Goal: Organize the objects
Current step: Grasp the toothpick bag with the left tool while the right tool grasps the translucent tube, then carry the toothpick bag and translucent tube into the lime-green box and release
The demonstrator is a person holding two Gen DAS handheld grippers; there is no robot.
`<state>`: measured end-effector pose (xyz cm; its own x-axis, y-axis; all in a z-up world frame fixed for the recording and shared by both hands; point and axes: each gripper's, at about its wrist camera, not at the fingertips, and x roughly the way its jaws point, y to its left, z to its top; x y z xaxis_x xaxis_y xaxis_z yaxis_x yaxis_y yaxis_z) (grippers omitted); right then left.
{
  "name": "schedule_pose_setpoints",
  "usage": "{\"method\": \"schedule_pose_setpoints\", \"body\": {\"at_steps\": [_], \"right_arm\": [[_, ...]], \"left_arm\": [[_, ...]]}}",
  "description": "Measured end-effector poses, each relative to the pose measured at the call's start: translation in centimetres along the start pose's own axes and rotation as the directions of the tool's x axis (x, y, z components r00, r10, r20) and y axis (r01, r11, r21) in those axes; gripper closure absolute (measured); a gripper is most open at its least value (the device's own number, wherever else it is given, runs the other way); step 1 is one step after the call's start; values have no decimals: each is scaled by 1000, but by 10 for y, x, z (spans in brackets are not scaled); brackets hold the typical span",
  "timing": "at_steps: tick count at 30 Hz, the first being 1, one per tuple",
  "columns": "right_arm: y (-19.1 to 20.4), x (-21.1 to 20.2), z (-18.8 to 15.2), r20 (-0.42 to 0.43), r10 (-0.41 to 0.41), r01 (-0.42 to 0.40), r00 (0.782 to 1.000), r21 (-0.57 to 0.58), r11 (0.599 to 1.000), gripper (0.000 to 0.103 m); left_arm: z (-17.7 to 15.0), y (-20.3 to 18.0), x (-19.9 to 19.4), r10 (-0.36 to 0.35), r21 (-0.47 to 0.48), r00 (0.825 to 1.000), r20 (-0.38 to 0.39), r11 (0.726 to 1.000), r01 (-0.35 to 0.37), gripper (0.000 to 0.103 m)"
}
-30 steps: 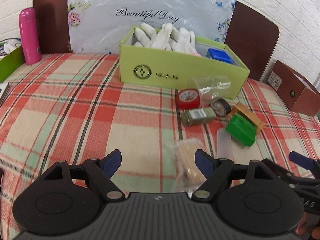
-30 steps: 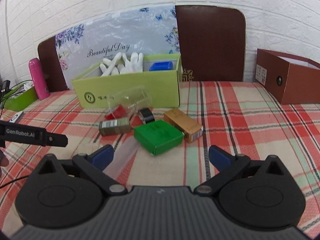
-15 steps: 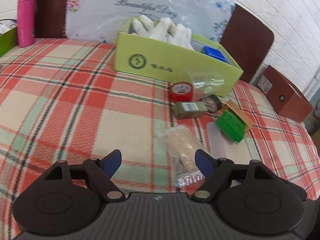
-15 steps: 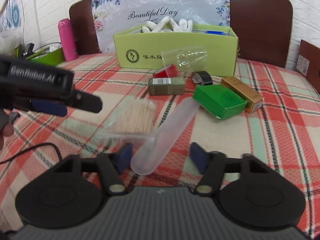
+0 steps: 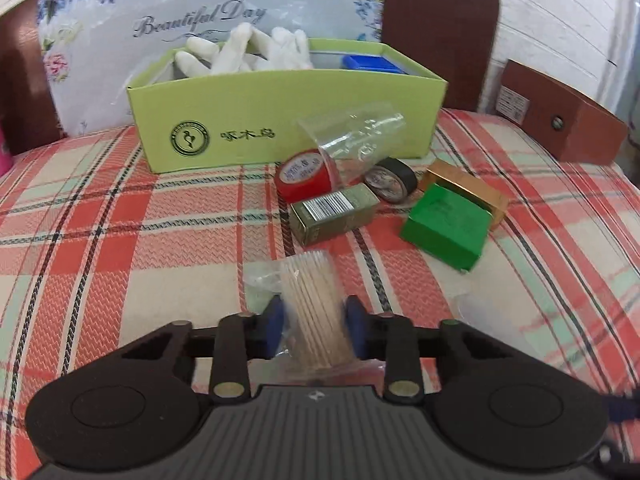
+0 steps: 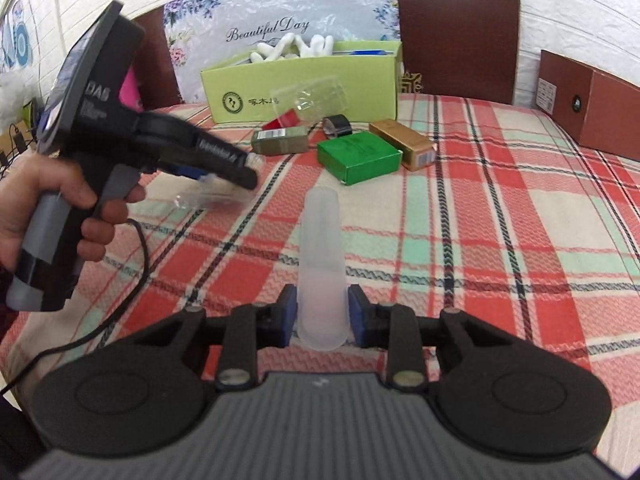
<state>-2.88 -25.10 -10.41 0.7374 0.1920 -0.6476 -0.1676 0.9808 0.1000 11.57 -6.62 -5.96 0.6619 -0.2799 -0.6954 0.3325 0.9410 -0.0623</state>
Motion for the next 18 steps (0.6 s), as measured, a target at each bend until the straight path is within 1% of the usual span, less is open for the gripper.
{"method": "schedule_pose_setpoints", "body": {"at_steps": [3,5,6,7,9,11,13,15,16,18], "right_arm": [[2,5,4,2,5,-5,1000,-19,1000,73],[4,11,7,1,15,-15,1000,-41,999,71],[4,14,8,-1,17,-17,1000,-47,999,69],[6,17,9,-2,18,-18,1000,-54,998,68],[8,21,11,-2,20,-20,1000,-67,998,67],[10,24,13,0,21,-21,1000,-75,997,66],[10,27,15,-1,18,-18,1000,-75,997,67],[9,29,17,-2,12,-12,1000,-62,998,67],[8,30,17,-1,11,-11,1000,-52,999,66],[9,32,18,-1,7,-7,1000,-50,999,66]], "left_arm": [[-11,9,-17,-31,10,999,-33,999,32,73],[-19,18,-29,-51,-16,998,-44,999,50,73],[-24,22,-34,-57,-44,997,-43,997,55,70],[-27,26,-37,-62,-73,997,-47,996,59,62],[-32,29,-40,-83,-110,996,-43,991,78,55],[-31,27,-40,-83,-110,995,-47,991,77,56],[-29,22,-38,-69,-90,996,-49,994,64,63],[-28,19,-35,-62,-78,997,-47,995,58,63],[-28,17,-34,-57,-72,997,-43,996,54,60],[-29,17,-35,-55,-59,998,-39,997,52,58]]}}
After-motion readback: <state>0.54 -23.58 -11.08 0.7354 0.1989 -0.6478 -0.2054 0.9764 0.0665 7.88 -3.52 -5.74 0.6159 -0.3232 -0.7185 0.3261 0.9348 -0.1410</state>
